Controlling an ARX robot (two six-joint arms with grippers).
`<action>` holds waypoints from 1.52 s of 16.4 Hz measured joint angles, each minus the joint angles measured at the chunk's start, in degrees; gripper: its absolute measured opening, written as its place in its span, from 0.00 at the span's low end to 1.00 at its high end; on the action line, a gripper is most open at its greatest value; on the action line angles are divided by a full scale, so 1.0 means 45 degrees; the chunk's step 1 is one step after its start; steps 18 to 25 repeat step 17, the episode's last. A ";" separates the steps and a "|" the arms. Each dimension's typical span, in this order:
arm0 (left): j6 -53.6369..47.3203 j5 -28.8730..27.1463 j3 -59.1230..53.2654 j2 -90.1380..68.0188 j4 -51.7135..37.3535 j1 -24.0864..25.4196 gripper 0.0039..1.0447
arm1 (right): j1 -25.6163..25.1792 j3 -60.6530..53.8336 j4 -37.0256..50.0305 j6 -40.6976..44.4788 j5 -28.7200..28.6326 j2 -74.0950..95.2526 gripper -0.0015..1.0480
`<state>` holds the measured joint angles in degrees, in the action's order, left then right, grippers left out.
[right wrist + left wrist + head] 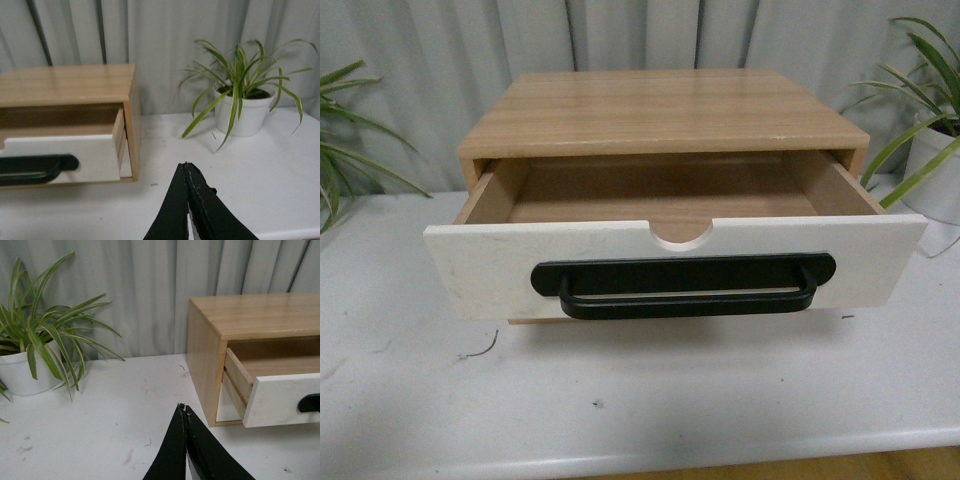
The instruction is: Pull drawer
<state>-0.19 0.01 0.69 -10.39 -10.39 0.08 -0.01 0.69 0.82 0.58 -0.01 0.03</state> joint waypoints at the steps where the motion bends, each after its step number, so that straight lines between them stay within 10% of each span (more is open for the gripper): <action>1: 0.0000 -0.0010 0.0005 0.0345 0.0491 -0.0015 0.01 | -0.0005 0.0005 -0.0325 0.0010 0.0010 0.0019 0.02; 9: 0.0019 -0.0010 0.0005 0.2254 0.2356 -0.0019 0.02 | 0.0000 0.0005 -0.0233 0.0010 0.0010 0.0024 0.05; 17: 0.0000 -0.0010 0.0005 0.2254 0.2356 -0.0019 0.96 | 0.0000 0.0005 -0.0228 0.0000 0.0010 0.0024 0.95; 25: 0.0000 -0.0010 0.0005 0.2254 0.2356 -0.0019 0.96 | 0.0000 0.0005 -0.0228 0.0000 0.0010 0.0024 0.95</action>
